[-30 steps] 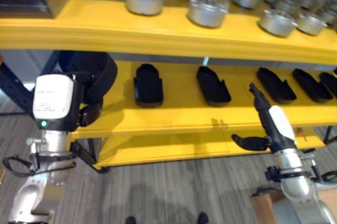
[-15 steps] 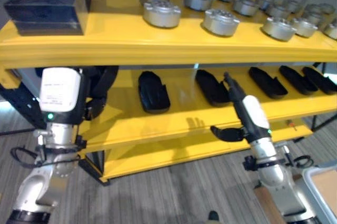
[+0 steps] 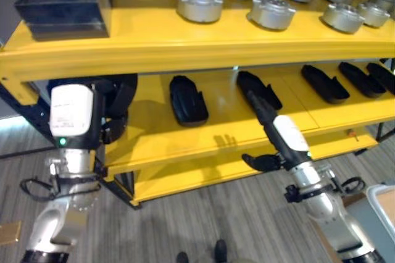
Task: Move parts from the plastic box to the shelf.
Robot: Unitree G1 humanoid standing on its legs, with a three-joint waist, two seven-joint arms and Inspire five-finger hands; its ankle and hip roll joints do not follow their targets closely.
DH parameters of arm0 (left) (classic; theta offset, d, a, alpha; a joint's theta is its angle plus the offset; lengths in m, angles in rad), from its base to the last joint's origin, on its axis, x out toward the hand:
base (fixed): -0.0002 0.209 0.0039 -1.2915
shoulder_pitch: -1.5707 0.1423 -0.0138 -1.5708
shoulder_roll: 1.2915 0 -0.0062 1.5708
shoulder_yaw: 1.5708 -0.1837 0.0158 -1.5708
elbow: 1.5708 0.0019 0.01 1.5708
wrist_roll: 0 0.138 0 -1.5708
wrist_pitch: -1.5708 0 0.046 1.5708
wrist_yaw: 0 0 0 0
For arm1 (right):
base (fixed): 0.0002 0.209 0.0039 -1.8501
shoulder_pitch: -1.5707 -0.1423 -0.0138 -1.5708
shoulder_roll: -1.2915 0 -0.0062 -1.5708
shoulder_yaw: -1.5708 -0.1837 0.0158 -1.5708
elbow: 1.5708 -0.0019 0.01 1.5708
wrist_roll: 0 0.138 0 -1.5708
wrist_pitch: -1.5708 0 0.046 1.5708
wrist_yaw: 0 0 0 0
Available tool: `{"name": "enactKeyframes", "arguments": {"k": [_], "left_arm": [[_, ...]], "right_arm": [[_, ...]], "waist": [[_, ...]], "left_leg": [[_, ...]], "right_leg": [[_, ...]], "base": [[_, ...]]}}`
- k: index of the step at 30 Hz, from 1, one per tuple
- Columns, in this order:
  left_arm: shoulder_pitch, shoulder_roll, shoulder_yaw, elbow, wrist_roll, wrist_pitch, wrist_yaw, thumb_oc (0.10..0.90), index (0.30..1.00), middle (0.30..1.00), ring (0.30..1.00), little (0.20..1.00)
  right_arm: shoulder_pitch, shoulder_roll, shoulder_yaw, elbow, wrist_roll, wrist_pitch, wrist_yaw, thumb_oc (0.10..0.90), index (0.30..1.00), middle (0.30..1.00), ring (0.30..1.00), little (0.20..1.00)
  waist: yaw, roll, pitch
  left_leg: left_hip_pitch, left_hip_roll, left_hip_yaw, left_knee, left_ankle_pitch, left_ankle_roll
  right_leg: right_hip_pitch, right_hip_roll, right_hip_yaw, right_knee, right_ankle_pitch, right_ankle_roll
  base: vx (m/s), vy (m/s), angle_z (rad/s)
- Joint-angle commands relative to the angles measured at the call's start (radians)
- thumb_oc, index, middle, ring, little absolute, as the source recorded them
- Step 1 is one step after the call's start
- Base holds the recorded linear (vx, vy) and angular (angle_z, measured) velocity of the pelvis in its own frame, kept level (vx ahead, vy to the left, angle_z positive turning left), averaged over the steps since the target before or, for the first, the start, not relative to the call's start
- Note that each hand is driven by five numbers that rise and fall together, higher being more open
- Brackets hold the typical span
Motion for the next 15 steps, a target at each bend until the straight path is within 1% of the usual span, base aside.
{"name": "enactKeyframes", "arguments": {"k": [1, 2, 5, 6, 7, 8, 9, 10, 12, 13, 14, 15], "left_arm": [[-0.129, 0.033, 0.026, -0.066, -0.036, -0.064, 0.06, 0.4, 0.3, 0.3, 0.3, 0.3], [-0.136, 0.026, 0.018, -0.068, -0.045, -0.067, 0.056, 0.4, 0.3, 0.3, 0.3, 0.3], [-0.154, 0.014, 0.001, -0.077, -0.059, -0.078, 0.048, 0.4, 0.3, 0.3, 0.3, 0.3], [-0.156, 0.014, 0.001, -0.077, -0.059, -0.078, 0.047, 0.4, 0.3, 0.3, 0.3, 0.3], [-0.161, 0.01, -0.005, -0.081, -0.065, -0.082, 0.046, 0.4, 0.3, 0.3, 0.3, 0.3], [-0.165, 0.005, -0.007, -0.085, -0.074, -0.085, 0.055, 0.4, 0.3, 0.3, 0.3, 0.3], [-0.169, 0.008, -0.006, -0.081, -0.073, -0.082, 0.06, 0.4, 0.3, 0.3, 0.3, 0.3], [-0.168, 0.01, -0.004, -0.085, -0.069, -0.083, 0.058, 0.4, 0.3, 0.3, 0.3, 0.3], [-0.155, 0.01, 0.005, -0.093, -0.068, -0.085, 0.057, 0.4, 0.3, 0.3, 0.3, 0.3], [-0.157, 0.012, 0.005, -0.091, -0.072, -0.084, 0.062, 0.4, 0.3, 0.3, 0.3, 0.3], [-0.167, 0.017, 0.001, -0.081, -0.079, -0.085, 0.066, 0.4, 0.3, 0.3, 0.3, 0.3], [-0.172, 0.016, -0.006, -0.078, -0.087, -0.087, 0.069, 0.4, 0.3, 0.3, 0.3, 0.3]], "right_arm": [[-0.076, -0.03, -0.087, -0.094, 0.069, -0.076, -0.049, 0.9, 1.0, 1.0, 1.0, 1.0], [-0.071, -0.038, -0.095, -0.102, 0.077, -0.08, -0.05, 0.9, 1.0, 1.0, 1.0, 1.0], [-0.07, -0.06, -0.11, -0.114, 0.087, -0.086, -0.055, 0.9, 1.0, 1.0, 1.0, 1.0], [-0.07, -0.061, -0.111, -0.114, 0.087, -0.086, -0.055, 0.9, 1.0, 1.0, 1.0, 1.0], [-0.077, -0.068, -0.112, -0.118, 0.087, -0.087, -0.054, 0.9, 1.0, 1.0, 1.0, 1.0], [-0.088, -0.075, -0.113, -0.121, 0.095, -0.091, -0.059, 0.9, 1.0, 1.0, 1.0, 1.0], [-0.092, -0.077, -0.114, -0.122, 0.097, -0.094, -0.065, 0.9, 1.0, 1.0, 1.0, 1.0], [-0.09, -0.078, -0.119, -0.123, 0.1, -0.095, -0.067, 0.9, 1.0, 1.0, 1.0, 1.0], [-0.079, -0.079, -0.128, -0.123, 0.102, -0.092, -0.067, 0.9, 1.0, 1.0, 1.0, 1.0], [-0.078, -0.08, -0.127, -0.12, 0.104, -0.088, -0.072, 0.9, 1.0, 1.0, 1.0, 1.0], [-0.083, -0.081, -0.123, -0.113, 0.105, -0.085, -0.078, 0.9, 1.0, 1.0, 1.0, 1.0], [-0.086, -0.083, -0.117, -0.107, 0.101, -0.081, -0.087, 0.9, 1.0, 1.0, 1.0, 1.0]], "waist": [[-0.027, 0.004, -0.106], [-0.03, 0.002, -0.094], [-0.028, -0.002, -0.049], [-0.03, -0.001, -0.047], [-0.024, -0.001, -0.03], [-0.013, 0.003, -0.012], [-0.013, 0.003, -0.013], [-0.019, 0.001, -0.016], [-0.029, -0.004, -0.026], [-0.03, -0.003, -0.024], [-0.032, 0.003, -0.021], [-0.034, 0.008, -0.015]], "left_leg": [[0.031, 0.036, -0.041, 0.002, -0.033, -0.028], [0.012, 0.042, -0.043, 0.047, -0.038, -0.035], [-0.082, 0.048, -0.062, 0.236, -0.072, -0.068], [-0.091, 0.049, -0.065, 0.252, -0.078, -0.069], [-0.12, 0.045, -0.081, 0.307, -0.07, -0.079], [-0.158, 0.031, -0.131, 0.37, -0.062, -0.09], [-0.166, 0.041, -0.15, 0.348, -0.066, -0.089], [-0.168, 0.061, -0.147, 0.324, -0.074, -0.088], [-0.154, 0.155, -0.136, 0.242, -0.031, -0.095], [-0.153, 0.208, -0.138, 0.186, 0.017, -0.101], [-0.145, 0.258, -0.138, 0.105, 0.089, -0.112], [-0.156, 0.294, -0.145, 0.078, 0.136, -0.118]], "right_leg": [[0.002, 0.006, -0.023, 0.064, -0.055, 0.061], [0.005, 0.003, -0.029, 0.069, -0.06, 0.054], [0.014, -0.009, -0.065, 0.077, -0.069, 0.031], [0.014, -0.008, -0.068, 0.077, -0.07, 0.03], [0.021, -0.011, -0.078, 0.076, -0.071, 0.024], [0.02, -0.01, -0.076, 0.077, -0.071, 0.019], [0.018, -0.014, -0.072, 0.073, -0.072, 0.023], [0.018, -0.022, -0.068, 0.071, -0.07, 0.028], [0.014, -0.045, -0.065, 0.074, -0.071, 0.043], [0.005, -0.058, -0.062, 0.086, -0.079, 0.05], [-0.016, -0.06, -0.058, 0.115, -0.097, 0.053], [-0.022, -0.068, -0.049, 0.133, -0.111, 0.058]], "base": [[0.04, -0.135, 0.24], [0.0, -0.135, 0.29], [-0.04, -0.115, 0.36], [-0.04, -0.061, 0.37], [-0.03, -0.048, 0.35], [-0.01, -0.034, 0.24], [0.03, 0.005, 0.06], [0.07, 0.056, -0.03], [0.08, 0.116, 0.04], [0.03, 0.149, 0.07], [0.04, 0.19, 0.06], [0.03, 0.182, -0.03]]}}
